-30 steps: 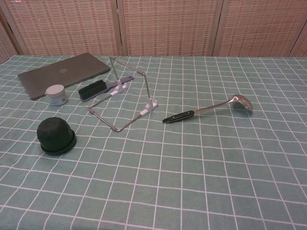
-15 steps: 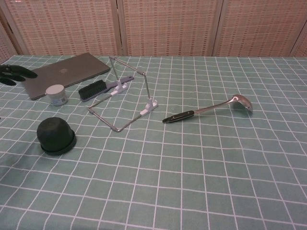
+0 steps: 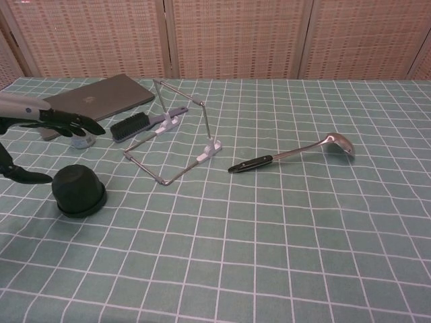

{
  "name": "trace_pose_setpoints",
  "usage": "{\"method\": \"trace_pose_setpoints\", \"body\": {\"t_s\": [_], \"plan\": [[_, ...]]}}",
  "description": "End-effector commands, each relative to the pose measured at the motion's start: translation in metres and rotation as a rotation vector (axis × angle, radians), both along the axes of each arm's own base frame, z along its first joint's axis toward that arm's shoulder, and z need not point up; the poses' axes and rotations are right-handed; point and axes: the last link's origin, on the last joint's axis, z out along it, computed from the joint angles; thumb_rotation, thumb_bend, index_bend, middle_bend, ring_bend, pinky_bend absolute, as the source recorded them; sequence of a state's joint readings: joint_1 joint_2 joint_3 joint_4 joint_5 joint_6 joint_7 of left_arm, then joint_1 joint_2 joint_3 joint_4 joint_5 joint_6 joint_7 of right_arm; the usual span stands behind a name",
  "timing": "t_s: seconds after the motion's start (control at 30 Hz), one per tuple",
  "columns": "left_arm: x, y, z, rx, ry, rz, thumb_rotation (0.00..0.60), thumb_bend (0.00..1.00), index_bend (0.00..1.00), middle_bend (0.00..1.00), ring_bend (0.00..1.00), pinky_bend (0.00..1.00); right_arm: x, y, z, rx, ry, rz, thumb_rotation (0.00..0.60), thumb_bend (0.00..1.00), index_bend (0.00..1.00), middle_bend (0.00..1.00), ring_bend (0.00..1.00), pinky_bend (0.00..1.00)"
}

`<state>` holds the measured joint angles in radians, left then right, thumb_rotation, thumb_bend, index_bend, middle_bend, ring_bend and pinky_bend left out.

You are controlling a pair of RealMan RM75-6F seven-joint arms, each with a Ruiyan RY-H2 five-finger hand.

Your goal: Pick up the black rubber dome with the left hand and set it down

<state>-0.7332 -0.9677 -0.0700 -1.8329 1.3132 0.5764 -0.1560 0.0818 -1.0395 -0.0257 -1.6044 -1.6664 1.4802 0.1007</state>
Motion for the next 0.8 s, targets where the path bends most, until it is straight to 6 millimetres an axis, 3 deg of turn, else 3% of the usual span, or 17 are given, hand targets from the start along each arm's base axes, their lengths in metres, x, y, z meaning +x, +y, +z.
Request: {"method": "trace_pose_setpoints", "body": {"t_s": [0.03,0.63,0.8], "plan": [[0.001,0.01,-0.011,-0.03,0.035,0.005,0.6,0.31,0.0,0.0,0.0,0.07,0.001,0.0,0.0,-0.002,-0.004,0.004,0.6,0.11,0.0,0.0,0.0,0.0],[-0.01,0.033,-0.041,-0.096,0.233,-0.004,0.6,0.31,0.0,0.0,0.0,0.1,0.006,0.008,-0.001,0.03,-0.037,0.033,0.6,0.11,0.0,0.0,0.0,0.0],[-0.007,0.038,-0.049,-0.068,0.261,-0.022,0.6,0.3,0.0,0.0,0.0,0.16,0.007,0.008,-0.001,0.016,-0.037,0.034,0.6,0.11,0.0,0.0,0.0,0.0]]}}
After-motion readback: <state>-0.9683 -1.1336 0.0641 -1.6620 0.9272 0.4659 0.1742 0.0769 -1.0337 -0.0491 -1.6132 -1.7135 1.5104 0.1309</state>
